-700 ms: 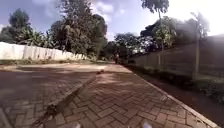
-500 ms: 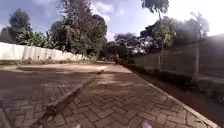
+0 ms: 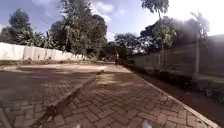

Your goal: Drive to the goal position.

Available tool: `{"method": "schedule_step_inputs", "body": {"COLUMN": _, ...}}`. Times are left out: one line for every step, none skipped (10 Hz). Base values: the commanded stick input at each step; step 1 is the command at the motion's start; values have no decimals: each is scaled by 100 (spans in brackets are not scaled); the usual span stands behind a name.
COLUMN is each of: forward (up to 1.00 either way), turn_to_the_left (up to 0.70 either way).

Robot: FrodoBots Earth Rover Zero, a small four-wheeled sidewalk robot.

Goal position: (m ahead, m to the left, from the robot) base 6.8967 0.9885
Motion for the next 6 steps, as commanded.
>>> {"method": "schedule_step_inputs", "body": {"forward": 70, "turn_to_the_left": 0}}
{"method": "schedule_step_inputs", "body": {"forward": 70, "turn_to_the_left": 0}}
{"method": "schedule_step_inputs", "body": {"forward": 70, "turn_to_the_left": 0}}
{"method": "schedule_step_inputs", "body": {"forward": 70, "turn_to_the_left": 0}}
{"method": "schedule_step_inputs", "body": {"forward": 70, "turn_to_the_left": 0}}
{"method": "schedule_step_inputs", "body": {"forward": 70, "turn_to_the_left": 0}}
